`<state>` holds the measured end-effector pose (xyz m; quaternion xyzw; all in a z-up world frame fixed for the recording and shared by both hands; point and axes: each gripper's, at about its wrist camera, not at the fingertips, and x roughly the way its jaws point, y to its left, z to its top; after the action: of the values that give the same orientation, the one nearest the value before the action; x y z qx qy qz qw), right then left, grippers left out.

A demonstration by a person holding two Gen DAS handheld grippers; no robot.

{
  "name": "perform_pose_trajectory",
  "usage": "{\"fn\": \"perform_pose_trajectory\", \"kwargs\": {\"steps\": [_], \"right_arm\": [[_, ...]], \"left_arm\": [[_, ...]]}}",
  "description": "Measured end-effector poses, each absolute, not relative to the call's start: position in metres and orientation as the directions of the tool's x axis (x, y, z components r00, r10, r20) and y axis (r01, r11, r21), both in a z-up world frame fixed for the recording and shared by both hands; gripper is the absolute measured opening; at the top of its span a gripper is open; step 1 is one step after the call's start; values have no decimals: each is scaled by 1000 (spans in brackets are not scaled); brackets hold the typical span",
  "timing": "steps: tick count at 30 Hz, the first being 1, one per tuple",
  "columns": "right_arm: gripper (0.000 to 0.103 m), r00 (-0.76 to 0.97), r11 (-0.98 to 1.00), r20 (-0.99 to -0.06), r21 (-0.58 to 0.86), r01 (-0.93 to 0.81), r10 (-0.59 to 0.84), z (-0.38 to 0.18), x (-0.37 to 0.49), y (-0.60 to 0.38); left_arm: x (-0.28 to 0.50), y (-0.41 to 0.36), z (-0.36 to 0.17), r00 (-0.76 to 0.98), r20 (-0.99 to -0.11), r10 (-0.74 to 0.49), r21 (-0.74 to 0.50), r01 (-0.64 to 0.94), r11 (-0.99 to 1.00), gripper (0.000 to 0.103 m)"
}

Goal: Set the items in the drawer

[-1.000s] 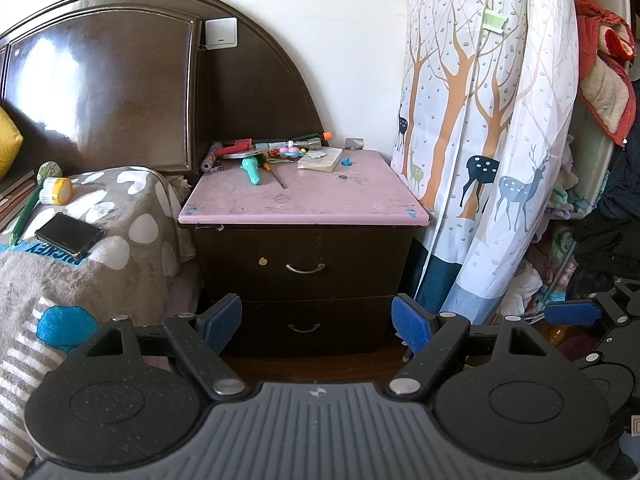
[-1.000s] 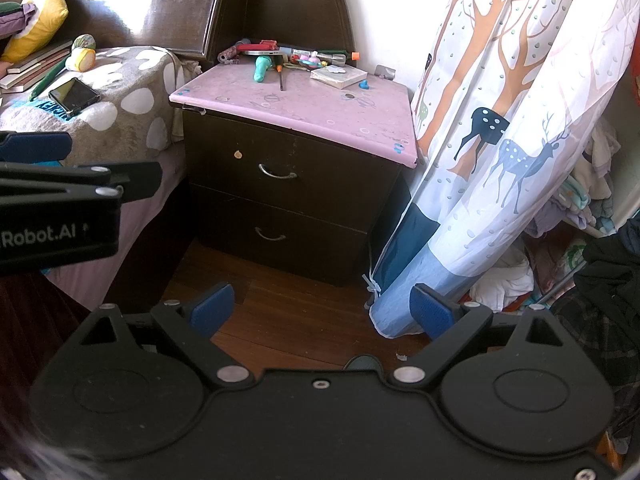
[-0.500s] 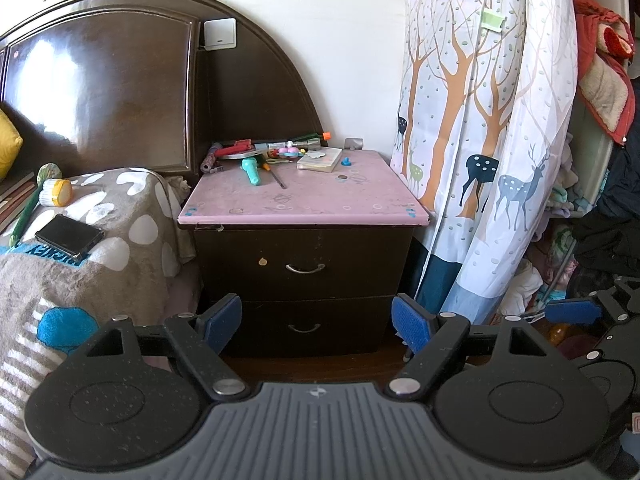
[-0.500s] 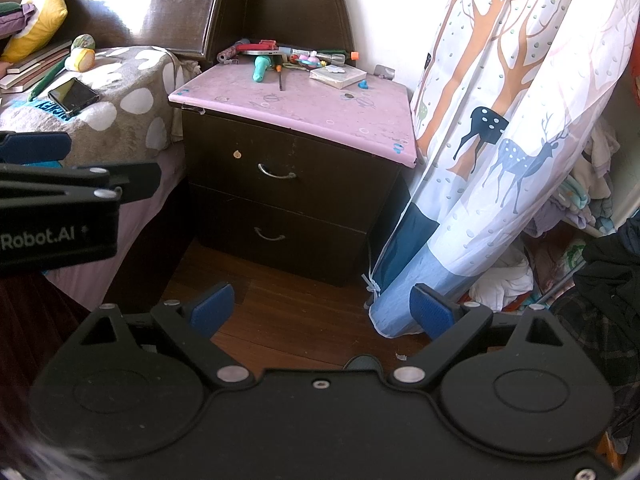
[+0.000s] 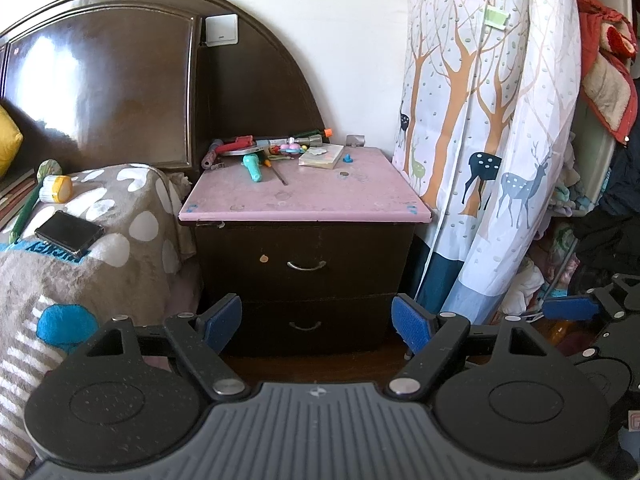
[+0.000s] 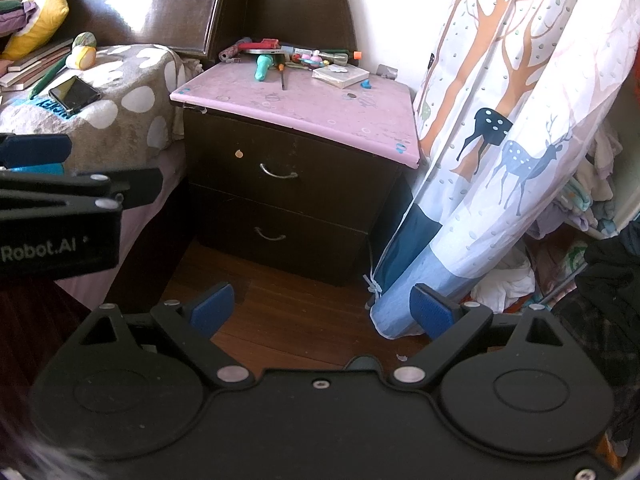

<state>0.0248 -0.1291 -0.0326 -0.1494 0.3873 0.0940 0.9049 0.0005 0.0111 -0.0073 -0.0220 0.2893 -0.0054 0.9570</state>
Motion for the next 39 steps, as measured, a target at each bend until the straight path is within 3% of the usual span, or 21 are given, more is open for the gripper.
{"fn": "perform_pose_trajectory", "kwargs": {"steps": [12, 16, 20, 21, 32, 37, 39], "right_arm": [[96, 662, 939, -737, -117, -323, 135, -43, 46, -131], [96, 687, 944, -712, -105, -312, 148, -46, 59, -134], [97, 724, 951, -650, -6, -308, 230, -44, 76, -148], [101, 739, 949, -632, -18, -315, 233, -45, 79, -148], [102, 795, 878, -556, -222, -424, 243, -55, 123, -134], [102, 710, 865, -646, -150, -478, 280, -59, 168, -140], [101, 700, 846, -660, -183, -501, 272, -66, 181, -135]], "left_arm": [[37, 30, -20, 823, -566, -57, -130, -20, 991, 82], [56, 39, -19, 837, -544, -59, -134, -17, 991, 97], [77, 44, -17, 851, -523, -52, -109, -6, 994, 99], [83, 43, -16, 854, -519, -45, -94, -5, 996, 99], [153, 56, -29, 896, -443, -30, -65, 1, 998, 102], [186, 67, -45, 891, -448, -76, -130, 19, 991, 102], [195, 73, -58, 882, -462, -89, -166, 12, 986, 102]]}}
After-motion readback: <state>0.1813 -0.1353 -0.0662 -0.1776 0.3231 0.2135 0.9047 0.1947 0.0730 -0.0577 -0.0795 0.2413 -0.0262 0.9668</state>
